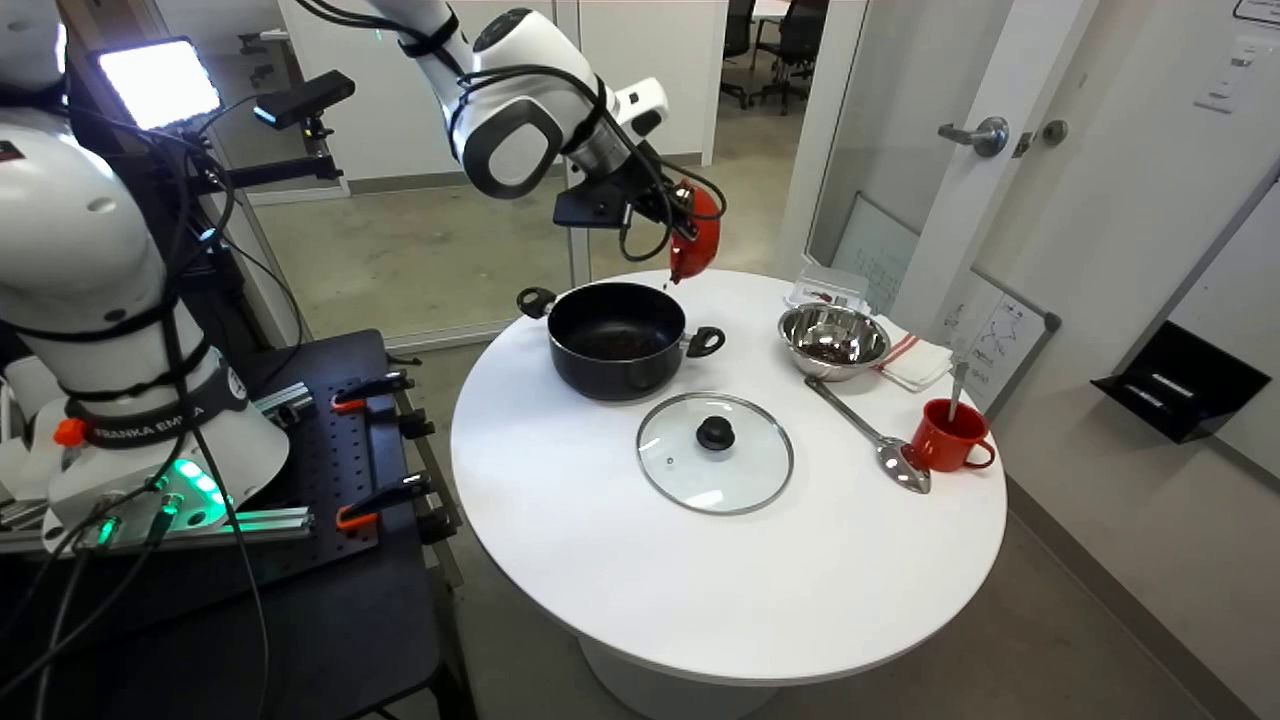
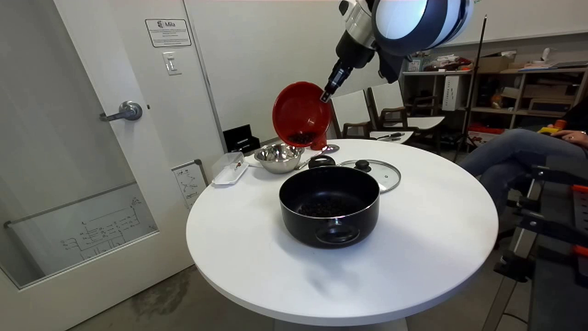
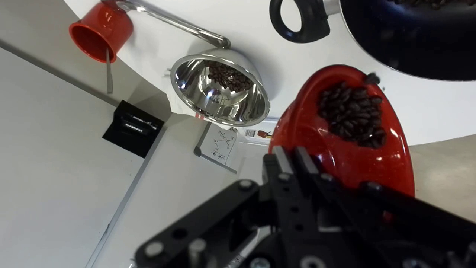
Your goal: Pick up the lid from the pot and put it on the table, then pick up the red bowl and pour it's contents in the pot and pick up the lid and put it back on the pot
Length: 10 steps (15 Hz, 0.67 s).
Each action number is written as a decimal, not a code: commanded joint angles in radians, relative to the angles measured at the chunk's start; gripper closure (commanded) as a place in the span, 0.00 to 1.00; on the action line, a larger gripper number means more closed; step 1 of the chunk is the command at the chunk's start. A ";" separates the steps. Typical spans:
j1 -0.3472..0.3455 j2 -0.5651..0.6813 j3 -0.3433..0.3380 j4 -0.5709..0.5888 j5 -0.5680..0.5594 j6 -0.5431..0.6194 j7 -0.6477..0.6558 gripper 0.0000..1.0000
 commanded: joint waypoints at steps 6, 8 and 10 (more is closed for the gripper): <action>0.100 -0.031 -0.090 -0.056 -0.003 0.002 -0.050 0.98; 0.102 -0.033 -0.085 -0.064 -0.012 0.002 -0.039 0.98; 0.090 -0.036 -0.064 -0.083 -0.023 0.002 -0.024 0.98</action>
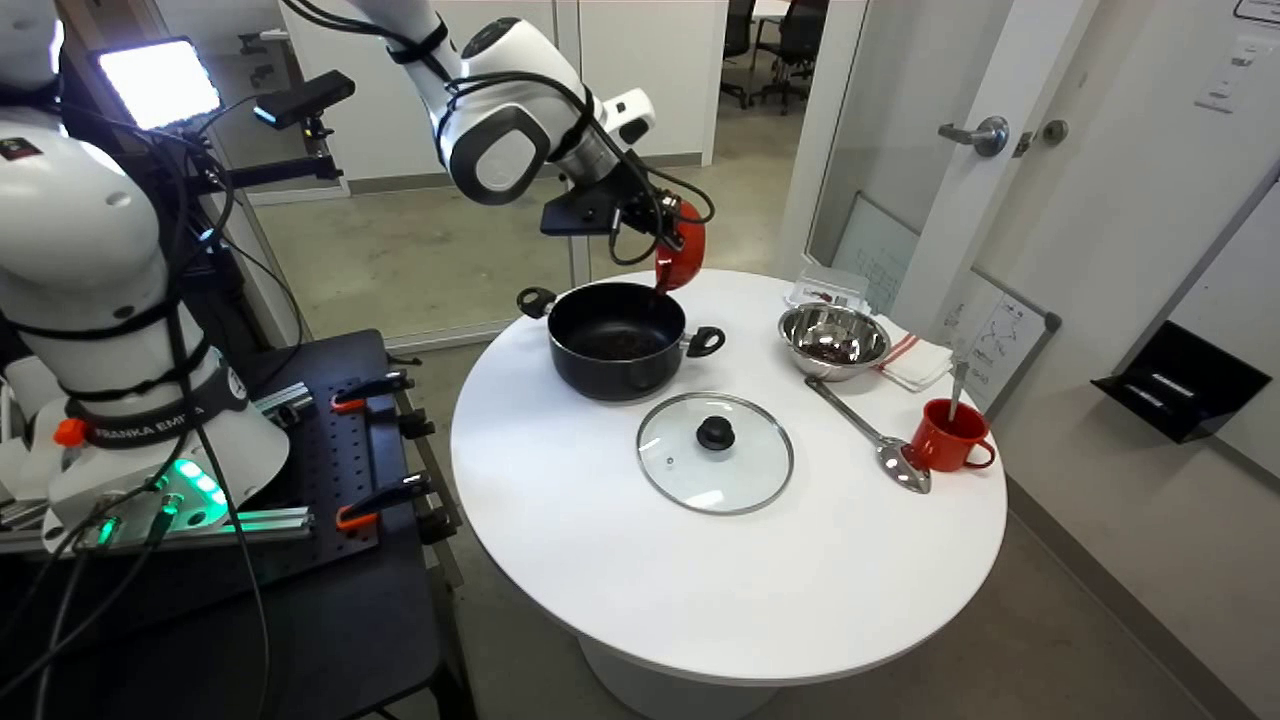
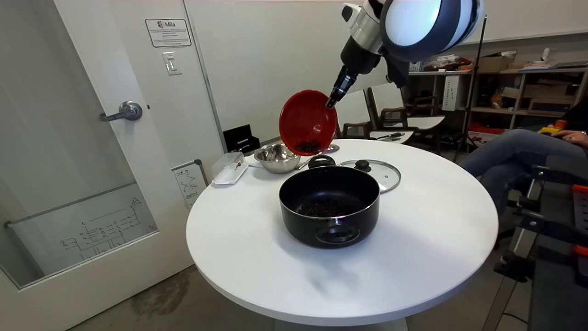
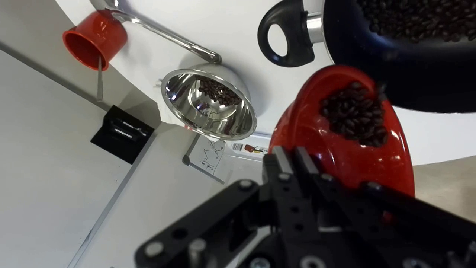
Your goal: Pick up the lid from the pot and put it on the table, then pick up the red bowl and pour it's contents in the pot and pick up the lid and put it back on the pot
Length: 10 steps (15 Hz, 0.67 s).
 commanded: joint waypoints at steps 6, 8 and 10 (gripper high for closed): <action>-0.076 -0.011 0.107 -0.081 -0.056 -0.032 0.065 0.93; -0.120 -0.030 0.152 -0.100 -0.084 -0.060 0.091 0.93; -0.133 -0.045 0.161 -0.106 -0.089 -0.069 0.091 0.93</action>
